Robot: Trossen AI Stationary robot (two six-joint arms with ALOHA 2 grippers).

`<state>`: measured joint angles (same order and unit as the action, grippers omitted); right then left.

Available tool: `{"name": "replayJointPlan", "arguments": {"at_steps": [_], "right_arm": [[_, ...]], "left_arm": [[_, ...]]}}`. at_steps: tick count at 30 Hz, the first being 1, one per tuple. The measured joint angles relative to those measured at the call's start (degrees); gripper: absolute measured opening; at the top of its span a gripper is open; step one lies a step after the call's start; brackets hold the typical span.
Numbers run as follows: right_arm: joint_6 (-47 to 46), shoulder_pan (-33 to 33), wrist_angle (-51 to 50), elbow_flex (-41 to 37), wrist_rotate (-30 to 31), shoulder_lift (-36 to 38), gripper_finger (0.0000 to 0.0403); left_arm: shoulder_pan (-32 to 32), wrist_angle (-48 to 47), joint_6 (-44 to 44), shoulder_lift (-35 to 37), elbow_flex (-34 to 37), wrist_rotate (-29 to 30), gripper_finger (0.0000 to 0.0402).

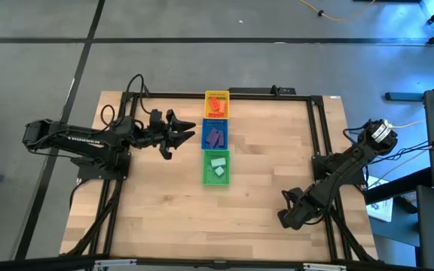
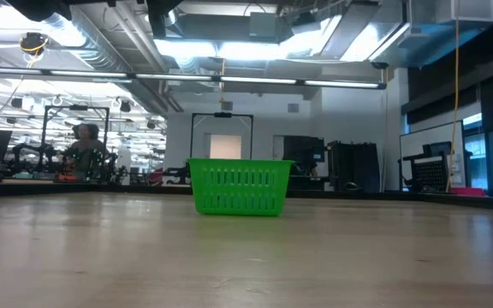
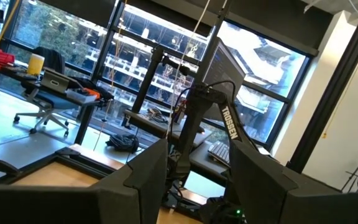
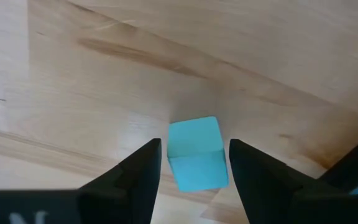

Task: Sort & place blocks by color
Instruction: Put the light blue block into the green basket

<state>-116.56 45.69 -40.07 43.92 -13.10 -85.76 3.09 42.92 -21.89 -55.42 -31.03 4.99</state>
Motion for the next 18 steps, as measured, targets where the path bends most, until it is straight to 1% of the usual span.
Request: {"name": "replayJointPlan", "arguments": {"at_steps": [4,9,18], "right_arm": [[0.2,0.0,0.0,0.0,0.0,0.0,0.0193],[4.3,0.0,-0.6,0.0,0.0,0.0,0.0193],[6.3,0.0,-2.2,0.0,0.0,0.0,0.0193]], "left_arm": [[0.0,0.0,0.0,0.0,0.0,0.0,0.0166],[0.0,0.0,0.0,0.0,0.0,0.0,0.0166],[0.0,0.0,0.0,0.0,0.0,0.0,0.0166]]}}
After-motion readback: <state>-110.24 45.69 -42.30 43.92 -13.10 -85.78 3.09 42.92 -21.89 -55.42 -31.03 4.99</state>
